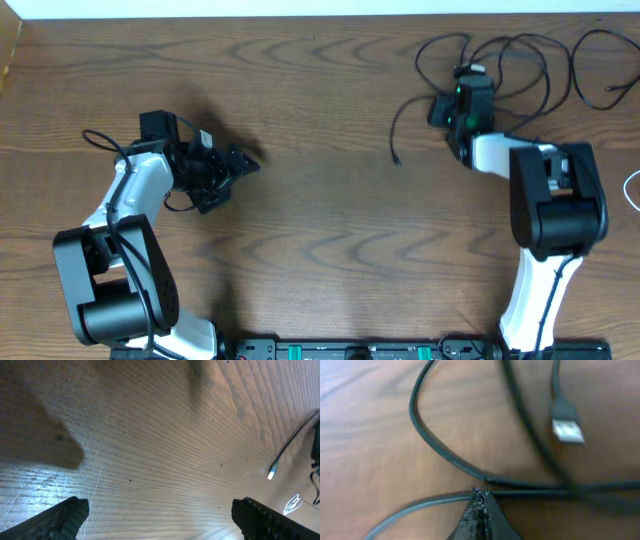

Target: Untangle cables

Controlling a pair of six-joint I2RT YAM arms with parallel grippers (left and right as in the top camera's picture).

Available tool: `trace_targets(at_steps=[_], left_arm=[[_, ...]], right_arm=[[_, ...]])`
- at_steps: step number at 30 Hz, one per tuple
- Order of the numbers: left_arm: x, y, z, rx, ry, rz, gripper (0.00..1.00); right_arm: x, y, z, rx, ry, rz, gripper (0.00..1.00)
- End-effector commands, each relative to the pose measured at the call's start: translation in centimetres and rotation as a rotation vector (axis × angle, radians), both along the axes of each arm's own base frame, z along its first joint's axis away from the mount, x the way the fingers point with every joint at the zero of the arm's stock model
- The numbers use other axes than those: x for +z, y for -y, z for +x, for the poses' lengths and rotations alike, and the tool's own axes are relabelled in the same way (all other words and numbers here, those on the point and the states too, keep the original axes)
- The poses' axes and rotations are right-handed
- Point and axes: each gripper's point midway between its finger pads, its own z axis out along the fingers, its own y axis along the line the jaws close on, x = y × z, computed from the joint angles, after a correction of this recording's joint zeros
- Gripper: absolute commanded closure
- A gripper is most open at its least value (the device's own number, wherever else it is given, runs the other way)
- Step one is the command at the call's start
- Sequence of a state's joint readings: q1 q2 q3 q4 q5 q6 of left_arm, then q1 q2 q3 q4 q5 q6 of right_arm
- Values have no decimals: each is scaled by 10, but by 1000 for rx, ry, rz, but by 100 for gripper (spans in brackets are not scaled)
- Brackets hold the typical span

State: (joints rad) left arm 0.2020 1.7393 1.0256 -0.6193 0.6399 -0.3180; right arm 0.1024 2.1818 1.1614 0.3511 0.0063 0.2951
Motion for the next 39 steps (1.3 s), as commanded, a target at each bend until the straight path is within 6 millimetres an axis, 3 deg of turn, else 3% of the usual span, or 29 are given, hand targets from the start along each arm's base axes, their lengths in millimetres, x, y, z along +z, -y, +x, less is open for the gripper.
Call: trace_targets(at_steps=[1, 4, 7, 9, 12, 15, 18, 21, 24, 29, 33, 38, 39], left_arm=[[-1, -3, 1, 7, -2, 9, 2], [-1, -3, 1, 7, -2, 9, 2], [-1, -3, 1, 7, -2, 9, 2], [-1, -3, 1, 7, -2, 9, 2], [-1, -3, 1, 7, -2, 9, 2], [-1, -3, 1, 7, -2, 9, 2], [-1, -3, 1, 7, -2, 9, 2], [-1, -3, 1, 7, -2, 9, 2], [-1, -3, 1, 7, -2, 9, 2], [-1, -3, 1, 7, -2, 9, 2], [-1, -3, 1, 7, -2, 9, 2], [-1, -3, 1, 7, -2, 9, 2], [-1, -3, 1, 7, -2, 9, 2]], right_arm=[[-55, 20, 2, -32, -107, -58, 99], [-32, 32, 35, -64, -33, -55, 99], [1, 18, 46, 6, -18, 6, 99], [32, 2, 37, 80, -51, 67, 99], [82, 2, 8, 89, -112, 74, 99], [141, 35, -8, 1, -67, -66, 99], [163, 80, -20, -189, -58, -224, 99], [157, 115, -31, -320, -104, -332, 99], [124, 157, -40, -398, -192, -352, 99], [94, 218, -38, -497, -205, -359, 99], [58, 243, -42, -498, -258, -321, 99], [35, 262, -42, -512, -264, -281, 99], [21, 264, -42, -503, -272, -258, 99]])
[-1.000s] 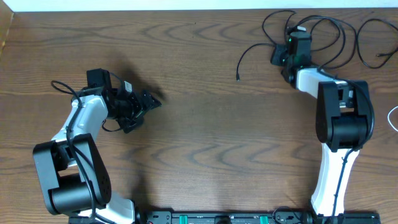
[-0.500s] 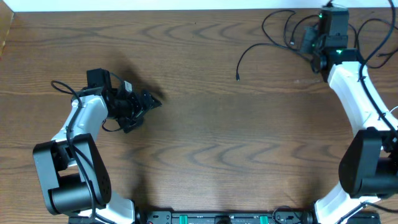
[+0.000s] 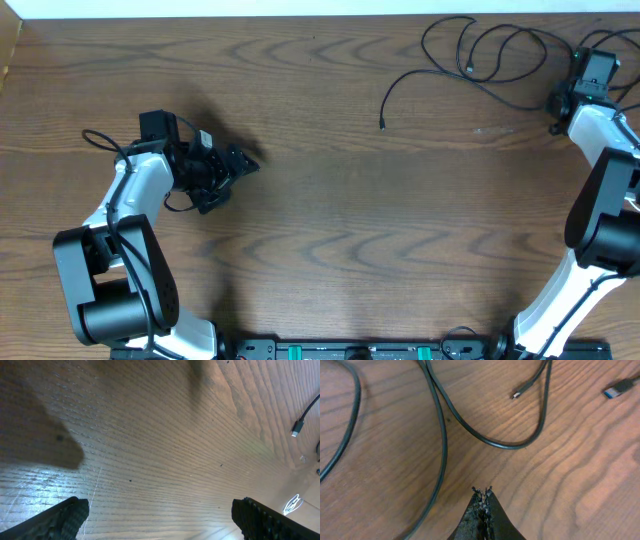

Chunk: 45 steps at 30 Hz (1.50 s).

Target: Untangle cables

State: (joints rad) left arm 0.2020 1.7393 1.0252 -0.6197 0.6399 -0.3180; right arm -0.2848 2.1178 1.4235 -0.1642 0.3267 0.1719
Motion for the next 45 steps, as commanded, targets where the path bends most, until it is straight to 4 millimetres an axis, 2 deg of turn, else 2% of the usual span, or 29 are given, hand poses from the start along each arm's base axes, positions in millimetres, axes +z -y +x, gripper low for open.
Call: trace_targets(at_steps=[1, 7, 10, 13, 15, 16, 19, 21, 25, 28, 30, 32, 33, 34, 35, 37, 38, 41, 42, 43, 44, 45], left_arm=[[-1, -3, 1, 7, -2, 9, 2], [-1, -3, 1, 7, -2, 9, 2], [-1, -3, 1, 7, -2, 9, 2], [-1, -3, 1, 7, -2, 9, 2], [-1, -3, 1, 7, -2, 9, 2], [-1, -3, 1, 7, -2, 9, 2], [-1, -3, 1, 7, -2, 9, 2], [-1, -3, 1, 7, -2, 9, 2], [-1, -3, 1, 7, -2, 9, 2], [-1, -3, 1, 7, -2, 9, 2], [-1, -3, 1, 7, -1, 9, 2], [-1, -3, 1, 7, -2, 9, 2], [-1, -3, 1, 7, -2, 9, 2], [-1, -3, 1, 7, -2, 9, 2], [-1, -3, 1, 7, -2, 9, 2], [-1, -3, 1, 7, -2, 9, 2], [-1, -3, 1, 7, -2, 9, 2], [-1, -3, 1, 7, -2, 9, 2], [-1, -3, 1, 7, -2, 9, 2], [-1, -3, 1, 7, -2, 9, 2], [-1, -3, 1, 7, -1, 9, 2], [-1, -3, 1, 7, -2, 9, 2]], right_arm=[[-36, 5, -1, 25, -26, 59, 99], [-71, 6, 7, 34, -17, 72, 99], [-85, 4, 19, 56, 31, 80, 99], [-98, -30, 36, 214, 73, 189, 99], [-100, -52, 43, 280, 84, 235, 99], [-99, -57, 44, 293, 85, 241, 99], [-95, -99, 56, 439, 70, 206, 99], [-96, -111, 57, 474, 54, 186, 99], [-101, -120, 52, 459, 13, 175, 99], [-97, -112, 45, 419, -14, 182, 99], [-85, -99, 37, 382, -38, 172, 99], [-61, -87, 29, 352, -46, 161, 99], [-39, -80, 25, 340, -37, 153, 99], [-28, -78, 23, 337, -30, 149, 99], [0, -73, 19, 338, -12, 132, 99], [37, -69, 13, 344, 15, 99, 99], [70, -66, 9, 355, 54, 65, 99], [146, -68, 2, 346, 201, 34, 99], [188, -76, -6, 358, 291, 30, 99], [207, -81, -10, 369, 331, 28, 99], [240, -93, -19, 405, 403, 28, 99], [260, -104, -25, 439, 445, 26, 99]])
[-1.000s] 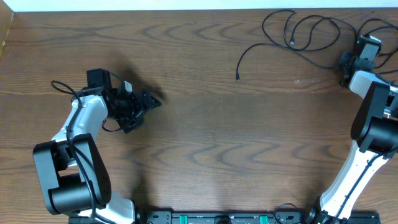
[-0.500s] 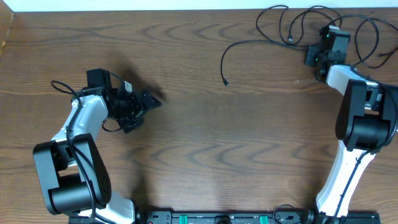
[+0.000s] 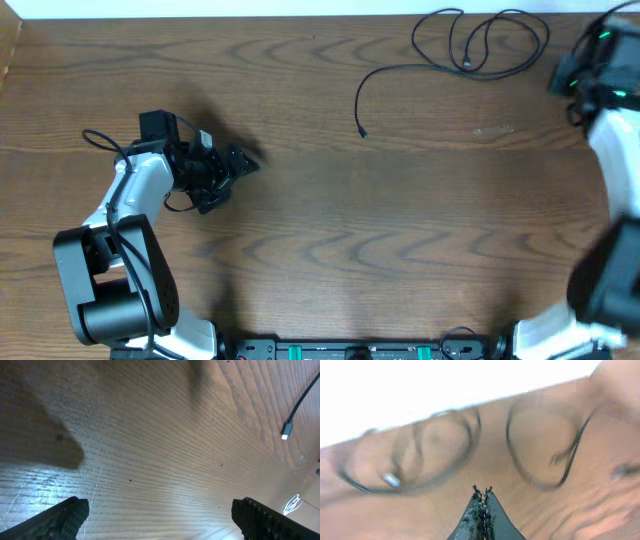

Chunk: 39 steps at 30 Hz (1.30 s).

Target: Untangle cables

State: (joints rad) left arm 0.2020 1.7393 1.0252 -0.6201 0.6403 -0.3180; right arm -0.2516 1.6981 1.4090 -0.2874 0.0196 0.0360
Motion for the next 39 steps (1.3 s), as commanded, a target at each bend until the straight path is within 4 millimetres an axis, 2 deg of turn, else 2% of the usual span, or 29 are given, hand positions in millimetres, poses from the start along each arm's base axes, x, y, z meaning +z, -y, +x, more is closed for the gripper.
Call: trace_targets(at_steps=[1, 2, 4, 6, 8, 11, 15, 18, 20, 24, 30, 35, 39], left_arm=[[-1, -3, 1, 7, -1, 10, 2], [-1, -3, 1, 7, -1, 10, 2], [-1, -3, 1, 7, -1, 10, 2], [-1, -3, 1, 7, -1, 10, 2], [-1, -3, 1, 7, -1, 10, 2], [-1, -3, 1, 7, -1, 10, 2], [-1, -3, 1, 7, -1, 10, 2], [-1, -3, 1, 7, -1, 10, 2], [-1, -3, 1, 7, -1, 10, 2], [-1, -3, 1, 7, -1, 10, 2], [-1, -3, 1, 7, -1, 10, 2], [-1, -3, 1, 7, -1, 10, 2], [-1, -3, 1, 7, -1, 10, 2]], right_arm=[[100, -41, -25, 116, 213, 15, 99], [118, -52, -32, 140, 252, 10, 99], [139, -67, -42, 169, 300, -1, 99], [155, -81, -49, 197, 335, -5, 99], [162, -93, -52, 224, 351, -4, 98], [164, -112, -53, 265, 357, 1, 96], [156, -141, -55, 330, 324, 19, 94], [148, -161, -57, 375, 301, 29, 95], [140, -166, -53, 369, 298, 20, 98], [104, -154, -34, 307, 277, -9, 99], [19, -146, 10, 272, 144, -10, 99], [-50, -113, 63, 132, 37, -49, 99], [-83, -103, 104, 124, 11, -34, 99]])
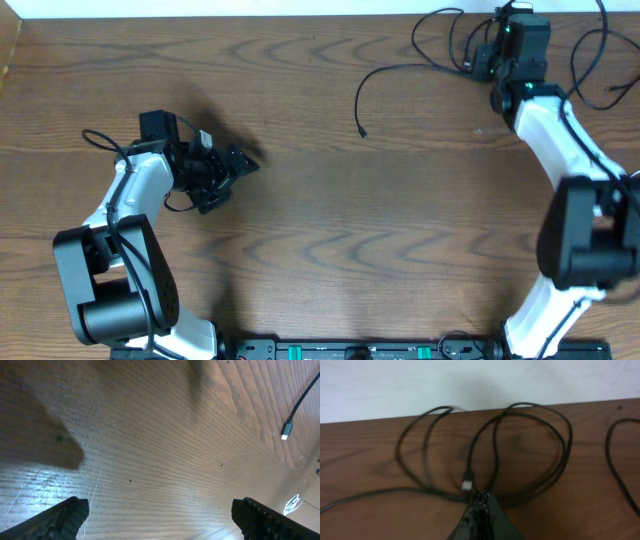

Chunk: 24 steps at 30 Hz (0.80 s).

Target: Untangle cables

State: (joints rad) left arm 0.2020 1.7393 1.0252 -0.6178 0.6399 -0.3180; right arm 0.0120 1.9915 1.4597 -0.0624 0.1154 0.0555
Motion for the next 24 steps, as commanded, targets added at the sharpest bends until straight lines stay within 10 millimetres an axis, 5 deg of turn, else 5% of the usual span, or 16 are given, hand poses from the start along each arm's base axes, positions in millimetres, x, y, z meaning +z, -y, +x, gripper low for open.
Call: trace_targets(at_steps=[1, 6, 11, 20, 24], left_arm=[[-1, -3, 1, 7, -3, 9, 2], [-1, -3, 1, 7, -3, 9, 2], [-1, -3, 1, 7, -3, 9, 2], [-1, -3, 1, 7, -3, 9, 2], [-1, -3, 1, 7, -3, 9, 2]], right_arm=[[-10, 15, 38, -44, 25, 6, 99], [-67, 2, 80, 17, -12, 53, 99], [-108, 2, 94, -10, -44, 95, 99], [-162, -9, 51, 9, -303, 115, 99], [-179, -47, 10, 128, -496, 240, 99]])
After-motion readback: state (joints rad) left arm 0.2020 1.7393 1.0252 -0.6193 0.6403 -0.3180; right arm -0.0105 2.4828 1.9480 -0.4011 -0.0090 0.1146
